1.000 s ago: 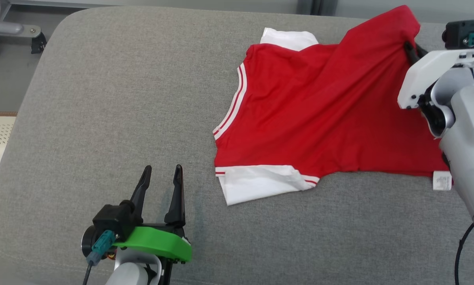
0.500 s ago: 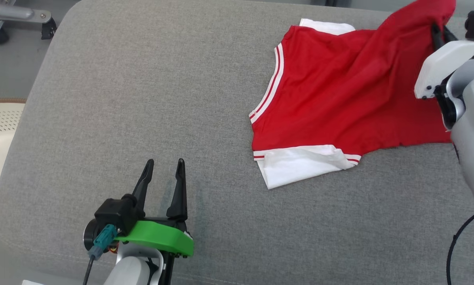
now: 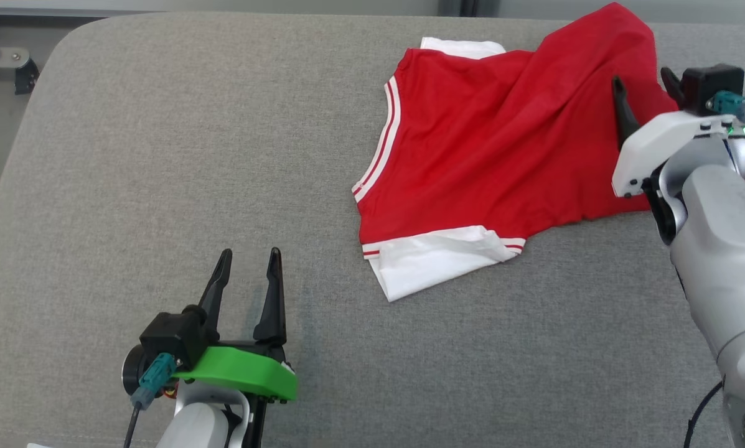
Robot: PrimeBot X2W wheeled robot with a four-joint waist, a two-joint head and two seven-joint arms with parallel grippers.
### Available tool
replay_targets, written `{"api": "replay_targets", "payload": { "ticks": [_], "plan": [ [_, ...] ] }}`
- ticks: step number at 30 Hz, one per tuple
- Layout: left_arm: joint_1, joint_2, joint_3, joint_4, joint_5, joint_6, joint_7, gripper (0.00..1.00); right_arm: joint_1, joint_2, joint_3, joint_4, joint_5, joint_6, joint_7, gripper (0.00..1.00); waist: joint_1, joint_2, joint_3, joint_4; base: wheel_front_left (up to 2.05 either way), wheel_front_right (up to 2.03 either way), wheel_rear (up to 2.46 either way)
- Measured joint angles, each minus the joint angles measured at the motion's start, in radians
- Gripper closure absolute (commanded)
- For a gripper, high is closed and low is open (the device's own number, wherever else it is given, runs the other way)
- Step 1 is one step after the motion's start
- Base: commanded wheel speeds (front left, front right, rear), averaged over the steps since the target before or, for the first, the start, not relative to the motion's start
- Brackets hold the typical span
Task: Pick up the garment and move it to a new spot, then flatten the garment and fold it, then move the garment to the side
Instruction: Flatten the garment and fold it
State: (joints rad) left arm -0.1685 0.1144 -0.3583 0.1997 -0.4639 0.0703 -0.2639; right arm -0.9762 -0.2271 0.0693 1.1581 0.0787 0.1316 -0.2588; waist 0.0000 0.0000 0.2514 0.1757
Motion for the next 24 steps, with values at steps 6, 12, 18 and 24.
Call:
{"api": "replay_targets", "payload": {
  "ticks": [6,12,18,24],
  "plan": [
    [0.021,0.012,0.007,-0.015,0.0,0.009,0.0,0.0,0.232,-0.036,-0.046,-0.151,0.034,0.0,-0.004,0.0,0.0,0.0,-0.026,-0.053,0.0,0.0,0.0],
    [0.025,0.025,0.005,-0.028,0.0,0.011,0.007,0.0,0.357,-0.029,-0.112,-0.174,-0.017,0.0,-0.004,0.0,0.0,0.0,-0.031,-0.095,0.0,0.0,0.0],
    [0.024,0.032,0.0,-0.035,0.002,0.011,0.016,0.0,0.359,0.003,-0.174,-0.161,-0.065,0.0,0.013,0.0,0.0,0.0,-0.018,-0.106,0.0,0.0,0.0],
    [0.02,0.038,-0.008,-0.039,0.006,0.012,0.026,0.0,0.317,0.016,-0.22,-0.115,-0.103,0.0,0.038,0.0,0.0,0.0,-0.01,-0.088,0.0,0.0,0.0]
  ]
}}
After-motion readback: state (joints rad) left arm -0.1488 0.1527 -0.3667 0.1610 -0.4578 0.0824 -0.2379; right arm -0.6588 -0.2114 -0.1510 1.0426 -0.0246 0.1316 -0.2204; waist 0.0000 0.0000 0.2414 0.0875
